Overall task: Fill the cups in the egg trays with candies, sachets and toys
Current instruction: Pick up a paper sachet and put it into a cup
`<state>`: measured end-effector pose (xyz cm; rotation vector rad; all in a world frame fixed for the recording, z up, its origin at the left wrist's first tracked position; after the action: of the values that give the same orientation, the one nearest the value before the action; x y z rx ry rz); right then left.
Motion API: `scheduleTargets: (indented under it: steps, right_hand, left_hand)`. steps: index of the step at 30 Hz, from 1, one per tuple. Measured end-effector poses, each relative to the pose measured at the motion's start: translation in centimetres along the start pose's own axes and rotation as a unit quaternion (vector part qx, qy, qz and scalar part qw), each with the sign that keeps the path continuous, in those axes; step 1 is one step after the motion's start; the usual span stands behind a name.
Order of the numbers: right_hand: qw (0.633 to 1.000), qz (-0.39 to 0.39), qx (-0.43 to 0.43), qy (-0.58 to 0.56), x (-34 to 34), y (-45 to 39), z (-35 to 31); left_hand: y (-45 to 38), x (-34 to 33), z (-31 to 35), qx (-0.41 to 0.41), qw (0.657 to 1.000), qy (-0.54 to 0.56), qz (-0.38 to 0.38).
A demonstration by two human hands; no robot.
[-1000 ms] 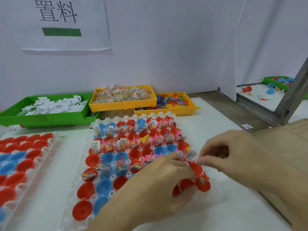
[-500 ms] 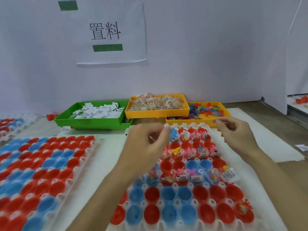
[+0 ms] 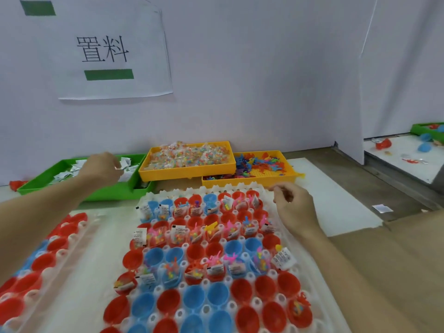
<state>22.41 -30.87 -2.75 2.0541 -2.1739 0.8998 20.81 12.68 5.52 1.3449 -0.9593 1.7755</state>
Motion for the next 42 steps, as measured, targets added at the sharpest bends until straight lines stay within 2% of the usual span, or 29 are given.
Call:
scheduleTargets:
  steps: [2, 4, 9, 18, 24, 26, 28, 30, 34, 37, 40, 42]
  right_hand:
    - [1.000, 0.002, -0.001, -0.005, 0.0, -0.1, 0.2]
    - [1.000, -0.001, -0.003, -0.011, 0.0, 0.0, 0.2]
    - [1.000, -0.002, -0.005, -0.018, -0.1, 0.0, 0.4]
    - [0.999, -0.006, -0.005, -0.034, -0.2, 0.0, 0.4]
    - [0.999, 0.005, -0.007, -0.039, -0.1, 0.1, 0.3]
    - [0.999, 0.006, -0.007, -0.037, 0.0, 0.1, 0.3]
    - [0.999, 0.008, -0.006, -0.035, 0.0, 0.1, 0.3]
    - [0.999, 0.011, -0.004, -0.033, 0.0, 0.1, 0.3]
    - [1.000, 0.018, 0.000, -0.024, 0.1, 0.1, 0.1]
    - [1.000, 0.013, 0.010, -0.020, 0.2, 0.3, -1.1]
    - [0.999, -0.008, 0.027, -0.045, 0.2, 0.8, -3.6]
    - [0.994, -0.063, 0.036, -0.085, -0.1, 1.5, -5.6]
  left_hand:
    - [-0.5, -0.9, 0.0, 0.017, 0.996, -0.061, -0.060]
    - [-1.1, -1.1, 0.0, 0.033, 0.994, -0.078, -0.069]
    - [-2.4, -1.3, -0.3, 0.052, 0.998, -0.034, -0.021]
    - [-3.3, -1.7, -1.7, -0.002, 0.995, 0.054, 0.084]
    - [-3.3, -1.5, -3.1, 0.002, 0.972, 0.185, 0.144]
    - [-1.5, -0.3, -2.1, 0.007, 0.947, 0.263, 0.182]
    - [0.2, 1.0, -1.0, 0.027, 0.907, 0.354, 0.227]
    - [2.6, 2.4, 0.5, 0.030, 0.878, 0.400, 0.262]
    - [9.1, 4.5, 3.9, 0.010, 0.837, 0.483, 0.258]
    - [14.5, 4.2, 6.8, -0.030, 0.798, 0.564, 0.213]
    - [18.9, 1.7, 9.4, -0.040, 0.752, 0.650, 0.105]
    - [20.9, 0.1, 11.1, -0.042, 0.734, 0.677, 0.036]
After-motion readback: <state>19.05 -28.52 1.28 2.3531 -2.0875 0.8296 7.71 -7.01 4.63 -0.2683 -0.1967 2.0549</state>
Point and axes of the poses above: each hand's wrist, its own y-axis away from the middle knuckle, its own x-axis out of the back of the hand, z = x × y, the point moved 4 cm from there along -y, towards the middle knuckle, and after that the axes turned 4 degrees about -z, right-handed, at the moved point
